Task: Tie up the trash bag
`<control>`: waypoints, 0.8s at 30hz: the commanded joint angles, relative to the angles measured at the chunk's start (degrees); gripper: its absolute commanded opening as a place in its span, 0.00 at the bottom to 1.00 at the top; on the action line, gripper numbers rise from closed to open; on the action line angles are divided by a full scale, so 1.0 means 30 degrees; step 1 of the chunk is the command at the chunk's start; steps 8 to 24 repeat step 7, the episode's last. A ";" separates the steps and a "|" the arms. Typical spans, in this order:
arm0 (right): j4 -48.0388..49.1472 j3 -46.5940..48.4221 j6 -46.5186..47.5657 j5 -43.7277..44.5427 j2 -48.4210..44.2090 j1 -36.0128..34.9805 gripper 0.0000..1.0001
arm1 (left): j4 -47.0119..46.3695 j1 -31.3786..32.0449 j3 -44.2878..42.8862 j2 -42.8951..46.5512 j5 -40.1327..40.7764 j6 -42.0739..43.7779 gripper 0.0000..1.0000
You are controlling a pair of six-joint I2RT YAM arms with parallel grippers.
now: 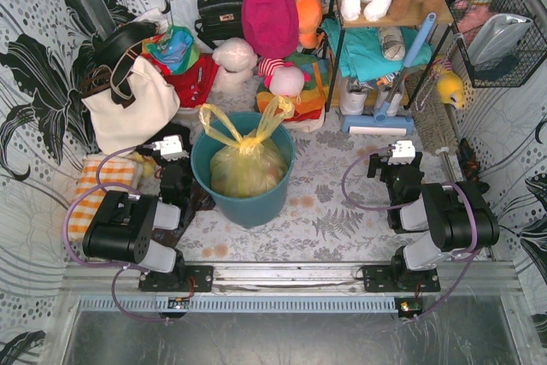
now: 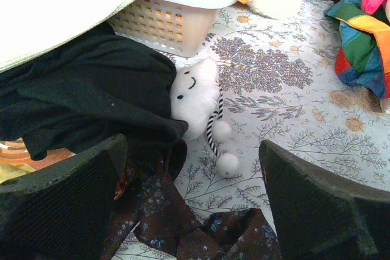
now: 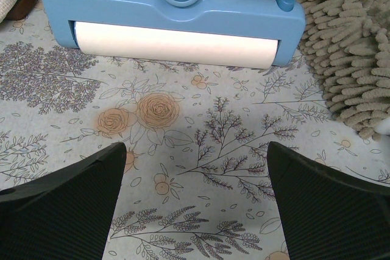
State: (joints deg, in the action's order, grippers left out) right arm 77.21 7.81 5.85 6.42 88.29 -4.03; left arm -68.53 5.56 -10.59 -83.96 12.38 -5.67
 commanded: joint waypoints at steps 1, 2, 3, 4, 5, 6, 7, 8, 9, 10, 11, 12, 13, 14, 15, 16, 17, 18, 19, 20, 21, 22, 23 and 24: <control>0.0611 0.0353 -0.0191 0.0060 0.0035 0.0143 0.97 | -0.0674 -0.0126 -0.0376 -0.0129 -0.0026 0.0353 0.98; 0.0566 0.0376 -0.0191 0.0059 0.0020 0.0143 0.97 | -0.0666 -0.0126 -0.0397 -0.0151 -0.0033 0.0358 0.98; 0.0557 0.0357 -0.0191 0.0059 0.0028 0.0143 0.97 | -0.0654 -0.0129 -0.0422 -0.0165 -0.0027 0.0351 0.98; 0.0570 0.0355 -0.0206 0.0059 0.0019 0.0143 0.97 | -0.0616 -0.0126 -0.0432 -0.0166 -0.0052 0.0365 0.98; 0.0572 0.0362 -0.0193 0.0059 0.0014 0.0143 0.97 | -0.0574 -0.0126 -0.0430 -0.0144 -0.0080 0.0330 0.98; 0.0572 0.0359 -0.0191 0.0059 0.0028 0.0143 0.97 | -0.0580 -0.0126 -0.0451 -0.0116 -0.0084 0.0311 0.98; 0.0572 0.0373 -0.0187 0.0059 0.0015 0.0143 0.97 | -0.0562 -0.0128 -0.0414 -0.0094 -0.0073 0.0309 0.98; 0.0572 0.0373 -0.0187 0.0059 0.0015 0.0143 0.97 | -0.0562 -0.0128 -0.0414 -0.0094 -0.0073 0.0309 0.98; 0.0572 0.0373 -0.0187 0.0059 0.0015 0.0143 0.97 | -0.0562 -0.0128 -0.0414 -0.0094 -0.0073 0.0309 0.98; 0.0572 0.0373 -0.0187 0.0059 0.0015 0.0143 0.97 | -0.0562 -0.0128 -0.0414 -0.0094 -0.0073 0.0309 0.98; 0.0572 0.0373 -0.0187 0.0059 0.0015 0.0143 0.97 | -0.0562 -0.0128 -0.0414 -0.0094 -0.0073 0.0309 0.98; 0.0572 0.0373 -0.0187 0.0059 0.0015 0.0143 0.97 | -0.0562 -0.0128 -0.0414 -0.0094 -0.0073 0.0309 0.98; 0.0572 0.0373 -0.0187 0.0059 0.0015 0.0143 0.97 | -0.0562 -0.0128 -0.0414 -0.0094 -0.0073 0.0309 0.98; 0.0572 0.0373 -0.0187 0.0059 0.0015 0.0143 0.97 | -0.0562 -0.0128 -0.0414 -0.0094 -0.0073 0.0309 0.98; 0.0572 0.0373 -0.0187 0.0059 0.0015 0.0143 0.97 | -0.0562 -0.0128 -0.0414 -0.0094 -0.0073 0.0309 0.98; 0.0572 0.0373 -0.0187 0.0059 0.0015 0.0143 0.97 | -0.0562 -0.0128 -0.0414 -0.0094 -0.0073 0.0309 0.98; 0.0572 0.0373 -0.0187 0.0059 0.0015 0.0143 0.97 | -0.0562 -0.0128 -0.0414 -0.0094 -0.0073 0.0309 0.98; 0.0572 0.0373 -0.0187 0.0059 0.0015 0.0143 0.97 | -0.0562 -0.0128 -0.0414 -0.0094 -0.0073 0.0309 0.98; 0.0572 0.0373 -0.0187 0.0059 0.0015 0.0143 0.97 | -0.0562 -0.0128 -0.0414 -0.0094 -0.0073 0.0309 0.98; 0.0572 0.0373 -0.0187 0.0059 0.0015 0.0143 0.97 | -0.0562 -0.0128 -0.0414 -0.0094 -0.0073 0.0309 0.98; 0.0572 0.0373 -0.0187 0.0059 0.0015 0.0143 0.97 | -0.0562 -0.0128 -0.0414 -0.0094 -0.0073 0.0309 0.98; 0.0572 0.0373 -0.0187 0.0059 0.0015 0.0143 0.97 | -0.0562 -0.0128 -0.0414 -0.0094 -0.0073 0.0309 0.98; 0.0572 0.0373 -0.0187 0.0059 0.0015 0.0143 0.97 | -0.0562 -0.0128 -0.0414 -0.0094 -0.0073 0.0309 0.98; 0.0572 0.0373 -0.0187 0.0059 0.0015 0.0143 0.97 | -0.0562 -0.0128 -0.0414 -0.0094 -0.0073 0.0309 0.98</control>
